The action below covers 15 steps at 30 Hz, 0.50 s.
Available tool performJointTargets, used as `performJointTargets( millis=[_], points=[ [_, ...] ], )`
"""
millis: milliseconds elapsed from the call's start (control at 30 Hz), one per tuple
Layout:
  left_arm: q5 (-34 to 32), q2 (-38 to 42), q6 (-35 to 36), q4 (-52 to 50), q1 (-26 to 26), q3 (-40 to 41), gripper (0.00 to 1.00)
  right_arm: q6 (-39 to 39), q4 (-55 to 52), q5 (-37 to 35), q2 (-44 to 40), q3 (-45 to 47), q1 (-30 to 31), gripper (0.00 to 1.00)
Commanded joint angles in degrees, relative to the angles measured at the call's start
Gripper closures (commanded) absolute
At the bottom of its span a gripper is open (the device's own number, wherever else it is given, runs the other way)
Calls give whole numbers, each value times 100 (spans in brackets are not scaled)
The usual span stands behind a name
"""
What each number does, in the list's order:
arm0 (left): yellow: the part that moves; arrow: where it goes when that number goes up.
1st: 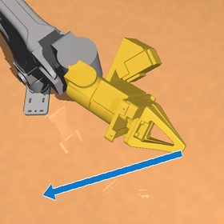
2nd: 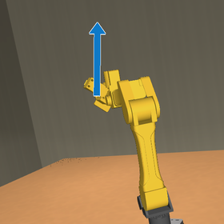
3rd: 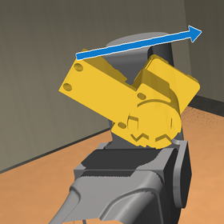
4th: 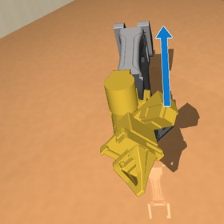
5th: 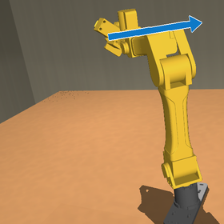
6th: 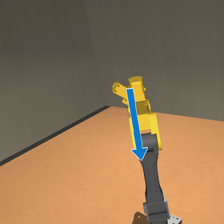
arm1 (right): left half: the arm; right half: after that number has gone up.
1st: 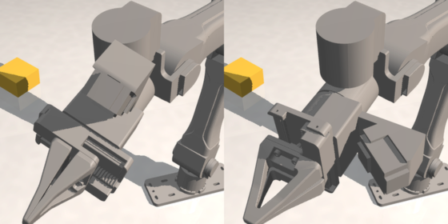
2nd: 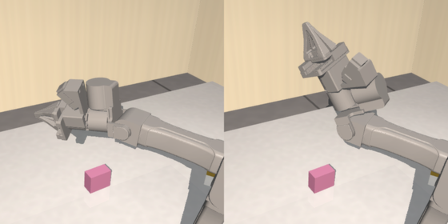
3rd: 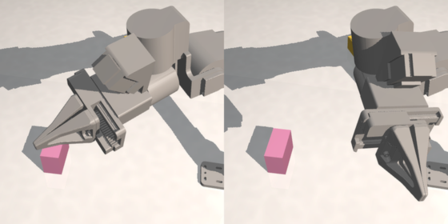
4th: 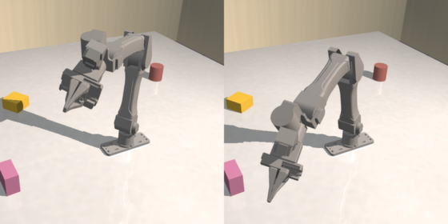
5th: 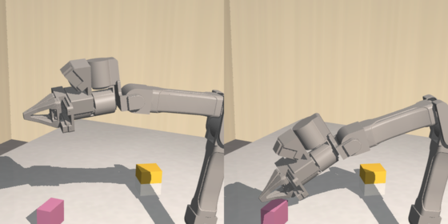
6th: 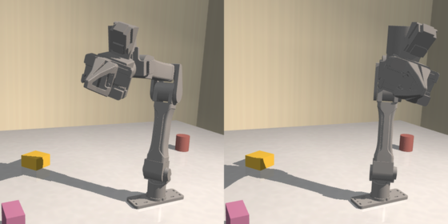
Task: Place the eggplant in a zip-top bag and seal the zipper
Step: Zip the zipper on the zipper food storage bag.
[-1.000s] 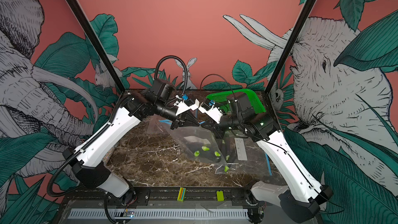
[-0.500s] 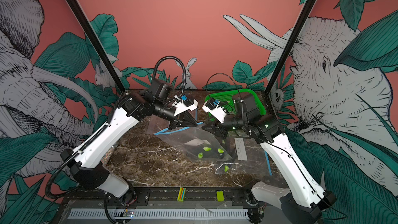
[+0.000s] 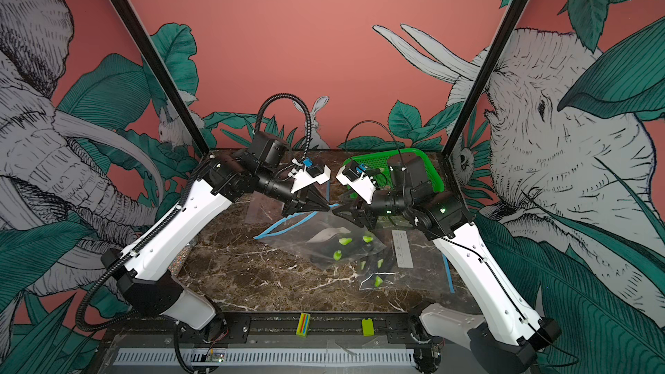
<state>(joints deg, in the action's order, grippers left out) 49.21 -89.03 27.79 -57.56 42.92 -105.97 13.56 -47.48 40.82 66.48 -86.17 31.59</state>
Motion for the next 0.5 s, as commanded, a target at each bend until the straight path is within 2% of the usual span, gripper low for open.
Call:
performJointTargets(
  millis=[0,200,300,467],
  points=[
    [167,20,-15,-49,-29,-134,100,142,14,51,160,-235,-14,55],
    [177,0,-29,-18,-29,-147,100,182,-27,176,285,-260,-15,69],
    [172,-9,-42,-19,-31,-178,100,182,-21,181,283,-226,-13,71],
    [176,-35,-45,-27,-29,-210,100,155,38,205,260,-191,-21,93]
  ],
)
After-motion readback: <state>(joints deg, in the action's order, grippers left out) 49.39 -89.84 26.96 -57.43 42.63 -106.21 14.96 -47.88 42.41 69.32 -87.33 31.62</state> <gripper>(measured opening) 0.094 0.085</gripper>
